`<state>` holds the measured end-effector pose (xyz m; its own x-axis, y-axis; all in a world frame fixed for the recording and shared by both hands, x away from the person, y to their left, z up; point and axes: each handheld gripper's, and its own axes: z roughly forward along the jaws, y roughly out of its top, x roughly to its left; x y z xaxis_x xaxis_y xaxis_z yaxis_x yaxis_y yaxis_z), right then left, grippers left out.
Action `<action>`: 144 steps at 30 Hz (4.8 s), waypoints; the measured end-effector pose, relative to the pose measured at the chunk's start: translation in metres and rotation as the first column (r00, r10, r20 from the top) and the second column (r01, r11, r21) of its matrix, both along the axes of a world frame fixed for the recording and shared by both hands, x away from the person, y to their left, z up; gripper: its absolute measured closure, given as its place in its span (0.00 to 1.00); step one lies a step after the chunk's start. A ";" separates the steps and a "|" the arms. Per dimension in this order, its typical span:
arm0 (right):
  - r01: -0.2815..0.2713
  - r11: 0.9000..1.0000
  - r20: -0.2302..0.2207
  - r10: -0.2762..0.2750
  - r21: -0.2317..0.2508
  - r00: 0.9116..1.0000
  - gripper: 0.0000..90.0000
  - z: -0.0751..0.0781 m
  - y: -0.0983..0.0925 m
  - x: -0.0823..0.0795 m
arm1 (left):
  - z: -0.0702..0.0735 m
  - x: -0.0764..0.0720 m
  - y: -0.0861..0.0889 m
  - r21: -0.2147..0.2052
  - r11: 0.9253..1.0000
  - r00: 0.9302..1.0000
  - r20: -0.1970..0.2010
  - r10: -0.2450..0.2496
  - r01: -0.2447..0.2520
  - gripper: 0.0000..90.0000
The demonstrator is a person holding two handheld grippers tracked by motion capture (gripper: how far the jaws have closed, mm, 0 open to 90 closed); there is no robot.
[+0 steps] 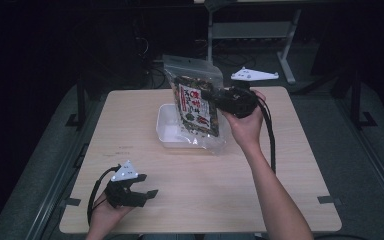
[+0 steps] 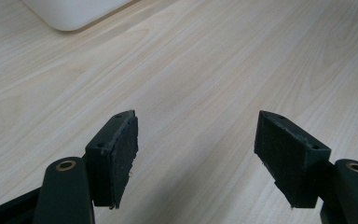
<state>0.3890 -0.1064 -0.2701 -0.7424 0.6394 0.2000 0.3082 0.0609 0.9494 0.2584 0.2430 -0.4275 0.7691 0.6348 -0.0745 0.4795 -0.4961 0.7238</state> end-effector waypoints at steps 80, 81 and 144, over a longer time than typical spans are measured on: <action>-0.003 0.973 -0.056 -0.010 -0.233 0.998 0.83 -0.083 0.048 0.060 | -0.004 0.002 0.010 -0.012 1.000 0.999 -0.032 0.019 -0.019 0.31; 0.004 0.971 -0.056 -0.018 -0.240 0.998 0.83 -0.082 0.049 0.059 | -0.004 0.002 0.010 -0.012 1.000 0.999 -0.031 0.019 -0.020 0.31; 0.013 0.990 -0.197 -0.041 -0.142 0.980 0.48 -0.082 -0.002 0.036 | -0.007 0.007 0.006 0.030 1.000 0.999 -0.041 0.003 -0.002 0.28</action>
<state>0.4246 -0.1085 -0.3523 -0.6789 0.6906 0.2493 0.4932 0.1774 0.8516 0.2656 0.2489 -0.4345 0.7644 0.6389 -0.0871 0.5096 -0.5158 0.6886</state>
